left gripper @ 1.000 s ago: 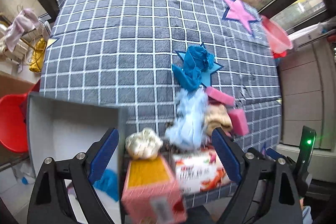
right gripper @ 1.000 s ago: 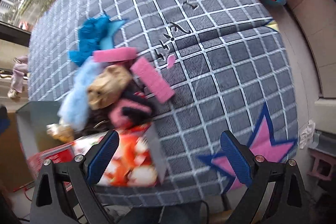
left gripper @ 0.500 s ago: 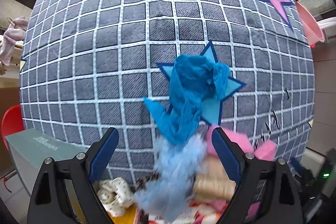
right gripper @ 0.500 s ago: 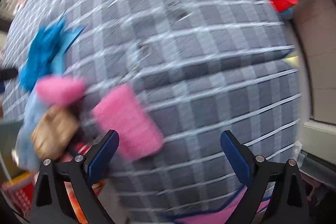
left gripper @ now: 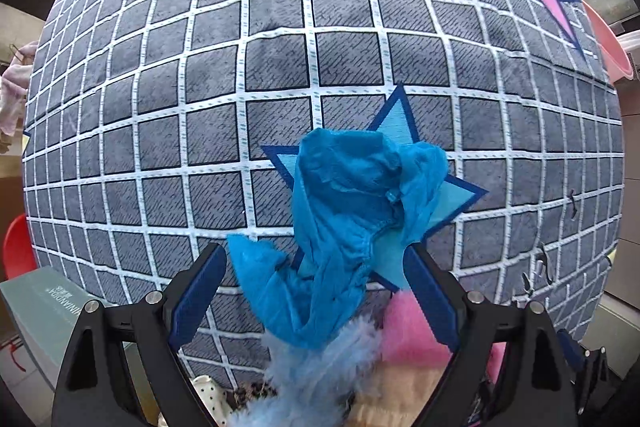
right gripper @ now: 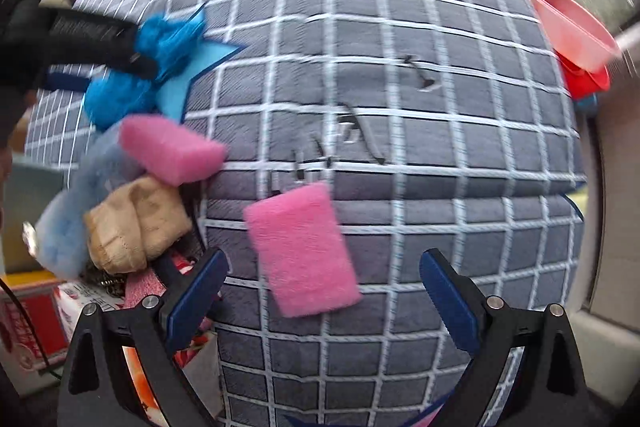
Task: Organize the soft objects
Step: 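Grasp the blue cloth with the left tool while the right grasps a pink sponge, then carry the blue cloth and pink sponge with both tools over the white box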
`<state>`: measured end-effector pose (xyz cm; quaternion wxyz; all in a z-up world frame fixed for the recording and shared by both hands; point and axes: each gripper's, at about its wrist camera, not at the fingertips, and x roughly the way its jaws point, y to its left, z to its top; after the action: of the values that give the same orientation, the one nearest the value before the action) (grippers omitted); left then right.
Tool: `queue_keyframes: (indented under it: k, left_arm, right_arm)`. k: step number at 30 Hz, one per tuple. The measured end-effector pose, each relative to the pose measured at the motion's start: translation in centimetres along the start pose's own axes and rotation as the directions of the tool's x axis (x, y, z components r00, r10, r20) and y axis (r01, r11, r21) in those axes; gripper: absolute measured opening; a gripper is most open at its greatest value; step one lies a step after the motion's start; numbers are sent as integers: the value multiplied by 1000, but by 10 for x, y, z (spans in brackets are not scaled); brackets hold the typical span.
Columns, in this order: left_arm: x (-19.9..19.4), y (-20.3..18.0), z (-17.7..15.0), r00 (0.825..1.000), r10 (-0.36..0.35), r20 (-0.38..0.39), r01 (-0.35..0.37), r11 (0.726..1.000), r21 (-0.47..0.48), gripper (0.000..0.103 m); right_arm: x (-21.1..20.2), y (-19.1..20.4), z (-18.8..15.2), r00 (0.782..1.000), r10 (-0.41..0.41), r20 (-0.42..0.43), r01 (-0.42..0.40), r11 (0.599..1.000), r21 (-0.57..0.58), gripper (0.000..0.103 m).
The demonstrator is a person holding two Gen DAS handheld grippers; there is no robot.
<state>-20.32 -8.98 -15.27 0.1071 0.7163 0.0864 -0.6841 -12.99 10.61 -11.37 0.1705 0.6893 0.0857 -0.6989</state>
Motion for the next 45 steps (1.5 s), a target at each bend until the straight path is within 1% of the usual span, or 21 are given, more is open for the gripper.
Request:
queue_keyframes:
  k: [4,6,8,10,11,12,13,14,15,16,17,19,23,28,33,36,38,39,40,41,45]
  left_arm:
    - [18,-2,4,999,41,-6,-41,999,-7,91]
    - [28,-5,7,999,40,-25,-40,999,-3,89]
    - [35,-12,10,999,19,-29,-19,1000,-9,87]
    - [40,-15,16,999,11,-37,-11,1000,0,82]
    - [39,-15,19,999,4,-42,-4,1000,7,79]
    - [36,-19,25,999,-8,-45,9,1000,17,72]
    - [34,-23,30,999,-27,-47,28,999,26,61]
    - [32,-26,41,998,-40,-48,41,999,32,56]
    - [30,-35,48,998,-36,-43,38,998,46,42]
    - [29,-43,52,998,-37,-41,39,997,62,32]
    - [28,-48,53,998,-41,-40,44,996,82,25]
    - [24,-58,52,998,-58,-25,61,992,107,20]
    - [0,-77,52,996,-74,48,66,986,153,19]
    - [-31,-90,56,989,-101,111,81,982,169,19]
    - [-58,-101,57,981,-117,153,90,981,171,19]
    - [-69,-86,49,977,-128,172,99,981,168,19]
    - [-75,-73,35,973,-135,188,103,980,167,19]
    - [-80,-72,34,971,-129,203,95,981,167,19]
    - [-86,-50,3,968,-127,215,92,982,167,19]
    - [-94,-32,-9,966,-127,225,90,982,164,19]
    - [-117,-1,-31,961,-126,248,98,988,123,19]
  right_arm:
    - [10,12,3,1000,-21,-17,20,1000,-19,98]
    - [17,21,4,999,-30,-20,30,999,-25,98]
    - [18,21,6,999,-47,-25,46,998,-41,98]
    - [26,29,3,997,-71,-35,69,996,-54,97]
    - [34,37,-5,996,-78,-40,76,996,-53,89]
    - [37,37,-2,996,-77,-47,74,996,-50,78]
    - [37,37,1,997,-64,-48,62,997,-42,75]
    - [37,38,-1,997,-65,-42,64,997,-36,63]
    - [31,33,-2,997,-63,-34,62,997,-34,47]
    - [26,30,0,997,-66,-28,65,997,-36,48]
    - [21,22,3,998,-61,-29,60,998,-32,48]
    - [19,20,1,999,-28,-33,28,1000,-6,48]
    - [2,9,-4,1000,25,-10,-24,998,51,48]
    - [-15,4,-10,998,60,15,-61,993,99,48]
    - [-38,-21,9,995,93,33,-96,988,124,48]
    - [-45,-25,23,993,107,52,-113,986,119,48]
    - [-52,-19,26,991,116,67,-122,986,109,48]
    - [-57,-15,26,990,120,71,-127,986,106,48]
    - [-60,-12,27,989,127,78,-135,986,102,48]
    - [-61,-8,30,988,132,84,-140,985,97,48]
    - [-73,10,43,983,147,108,-155,986,63,48]
